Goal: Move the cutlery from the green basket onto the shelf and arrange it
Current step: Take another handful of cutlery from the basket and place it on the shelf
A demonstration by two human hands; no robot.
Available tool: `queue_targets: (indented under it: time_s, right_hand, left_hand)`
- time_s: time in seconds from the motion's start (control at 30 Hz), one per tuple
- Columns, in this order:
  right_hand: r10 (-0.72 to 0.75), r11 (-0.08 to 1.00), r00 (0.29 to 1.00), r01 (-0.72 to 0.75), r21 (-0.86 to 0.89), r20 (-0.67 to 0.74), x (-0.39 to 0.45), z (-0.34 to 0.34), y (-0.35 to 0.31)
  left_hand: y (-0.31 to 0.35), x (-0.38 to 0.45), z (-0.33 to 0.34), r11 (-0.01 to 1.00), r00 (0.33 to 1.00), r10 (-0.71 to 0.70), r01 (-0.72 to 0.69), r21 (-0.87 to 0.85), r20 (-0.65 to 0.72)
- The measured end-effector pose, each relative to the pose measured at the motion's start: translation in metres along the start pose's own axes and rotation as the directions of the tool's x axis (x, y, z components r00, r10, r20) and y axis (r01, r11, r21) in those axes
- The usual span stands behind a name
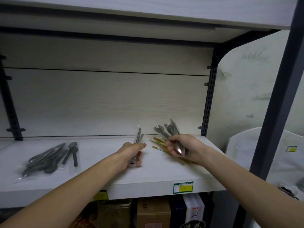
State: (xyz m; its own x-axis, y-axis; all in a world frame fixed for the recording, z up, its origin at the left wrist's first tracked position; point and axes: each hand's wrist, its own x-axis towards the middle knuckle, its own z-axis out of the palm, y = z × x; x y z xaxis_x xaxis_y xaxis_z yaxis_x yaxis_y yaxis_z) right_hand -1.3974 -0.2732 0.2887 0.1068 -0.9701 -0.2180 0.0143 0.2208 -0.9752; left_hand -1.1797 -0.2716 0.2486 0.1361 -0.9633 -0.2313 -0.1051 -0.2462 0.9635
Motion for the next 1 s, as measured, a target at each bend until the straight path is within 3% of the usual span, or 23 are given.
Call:
queue_targets:
  time_s: [0.23,0.5,0.7,0.8,0.9,1.0]
  right_hand:
    - [0.083,0.985,0.979,-0.108,0.133,0.185,0.014,0.066,0.013]
    - [0.086,0.995,0.965,-0.097,0.032,0.249,0.025,0.140,0.031]
    - [0.100,0.992,0.945,-0.118,0.042,0.312,0.027,0.184,0.036]
    - [0.109,0.990,0.944,-0.130,0.048,0.310,0.027,0.203,0.040]
    - [0.072,0.988,0.950,-0.109,0.105,0.305,0.027,0.219,0.045]
    - [0.057,0.991,0.960,-0.087,0.100,0.274,0.027,0.227,0.049]
  left_hand:
    - [0.000,-0.012,-0.054,0.999,0.999,0.016,-0.018,-0.047,-0.046]
    - [-0.017,-0.032,-0.135,0.996,0.977,0.082,-0.073,0.051,-0.198]
    - [-0.020,-0.049,-0.166,0.994,0.969,0.092,-0.074,0.086,-0.230]
    - [-0.022,-0.056,-0.175,0.968,0.945,0.160,-0.093,0.234,-0.285]
    - [-0.023,-0.060,-0.186,0.866,0.898,0.283,-0.088,0.492,-0.337]
    - [-0.027,-0.062,-0.193,0.817,0.876,0.335,-0.086,0.570,-0.348]
